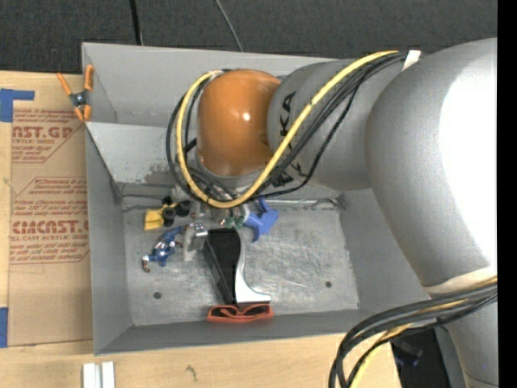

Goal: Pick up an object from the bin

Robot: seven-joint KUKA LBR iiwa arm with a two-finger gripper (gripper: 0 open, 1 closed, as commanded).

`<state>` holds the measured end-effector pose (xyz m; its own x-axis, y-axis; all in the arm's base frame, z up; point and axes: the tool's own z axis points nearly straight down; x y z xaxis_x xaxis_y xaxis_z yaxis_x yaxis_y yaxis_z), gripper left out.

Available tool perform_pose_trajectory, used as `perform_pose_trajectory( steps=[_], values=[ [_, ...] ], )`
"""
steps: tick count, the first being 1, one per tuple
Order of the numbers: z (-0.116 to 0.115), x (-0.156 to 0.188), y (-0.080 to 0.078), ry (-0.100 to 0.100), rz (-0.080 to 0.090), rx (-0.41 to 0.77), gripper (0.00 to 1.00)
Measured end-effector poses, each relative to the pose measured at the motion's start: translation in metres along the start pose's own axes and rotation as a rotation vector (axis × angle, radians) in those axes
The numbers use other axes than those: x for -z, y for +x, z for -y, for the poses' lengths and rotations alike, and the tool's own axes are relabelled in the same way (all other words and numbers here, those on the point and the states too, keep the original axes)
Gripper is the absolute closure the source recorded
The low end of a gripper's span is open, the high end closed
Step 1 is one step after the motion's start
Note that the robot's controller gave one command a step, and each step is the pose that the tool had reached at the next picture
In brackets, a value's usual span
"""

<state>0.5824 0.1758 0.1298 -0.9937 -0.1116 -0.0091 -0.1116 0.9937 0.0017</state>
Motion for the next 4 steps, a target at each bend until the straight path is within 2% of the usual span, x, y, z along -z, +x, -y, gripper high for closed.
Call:
perform_pose_trajectory(
  steps=[1, 2, 3, 4],
  values=[
    [-0.003, -0.035, 0.002, -0.005, 0.004, -0.102, 0.00],
    [-0.004, -0.041, -0.005, -0.010, 0.013, -0.136, 0.00],
    [-0.005, -0.046, -0.012, -0.001, 0.021, 0.032, 0.00],
    [-0.009, -0.042, -0.025, -0.011, 0.039, -0.088, 1.00]
  ],
)
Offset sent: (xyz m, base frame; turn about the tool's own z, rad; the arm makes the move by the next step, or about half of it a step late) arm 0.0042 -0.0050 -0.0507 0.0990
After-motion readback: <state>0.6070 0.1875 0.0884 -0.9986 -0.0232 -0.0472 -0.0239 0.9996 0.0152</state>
